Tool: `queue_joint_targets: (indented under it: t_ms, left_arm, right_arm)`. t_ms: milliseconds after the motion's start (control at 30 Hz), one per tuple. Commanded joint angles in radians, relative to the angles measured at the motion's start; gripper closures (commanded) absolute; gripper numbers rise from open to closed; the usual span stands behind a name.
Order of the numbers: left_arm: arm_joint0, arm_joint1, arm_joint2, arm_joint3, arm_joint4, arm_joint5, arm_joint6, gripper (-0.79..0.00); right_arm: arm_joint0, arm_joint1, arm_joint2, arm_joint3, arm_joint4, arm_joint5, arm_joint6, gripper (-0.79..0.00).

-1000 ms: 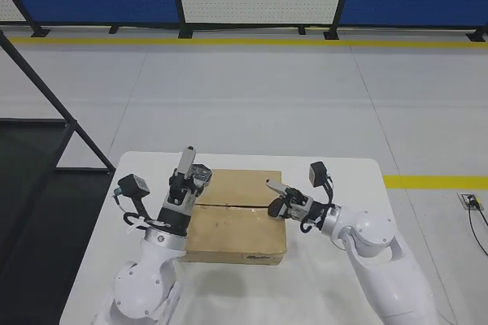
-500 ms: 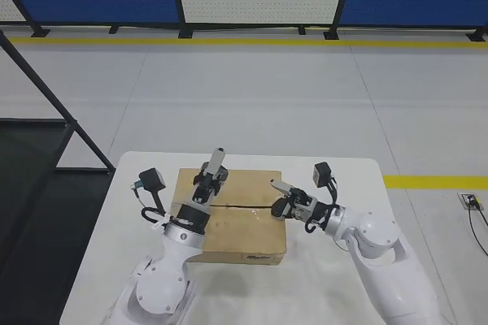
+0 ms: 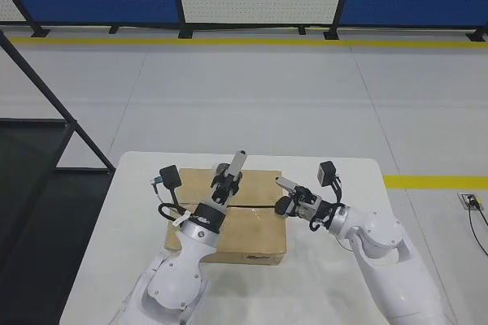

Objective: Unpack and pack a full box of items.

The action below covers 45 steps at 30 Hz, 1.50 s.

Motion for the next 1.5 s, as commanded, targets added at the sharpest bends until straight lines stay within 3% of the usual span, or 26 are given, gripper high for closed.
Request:
queue_joint_targets:
  t_ms: [0,900,1467]
  left_arm:
    - [-0.005,-0.003,0.008,0.008,0.008,0.002,-0.003,-0.785]
    - [-0.073,-0.043,0.075,0.124,0.073,0.017,-0.019,-0.785]
    - [-0.117,-0.077,0.153,0.222,0.153,0.020,-0.015,-0.785]
  right_arm:
    - [-0.002,0.002,0.005,0.001,0.003,0.001,0.002,-0.785]
    - [-0.213,0.049,0.195,-0.107,0.107,-0.098,-0.030,-0.785]
    - [-0.276,0.066,0.226,-0.106,0.148,-0.141,-0.026,-0.785]
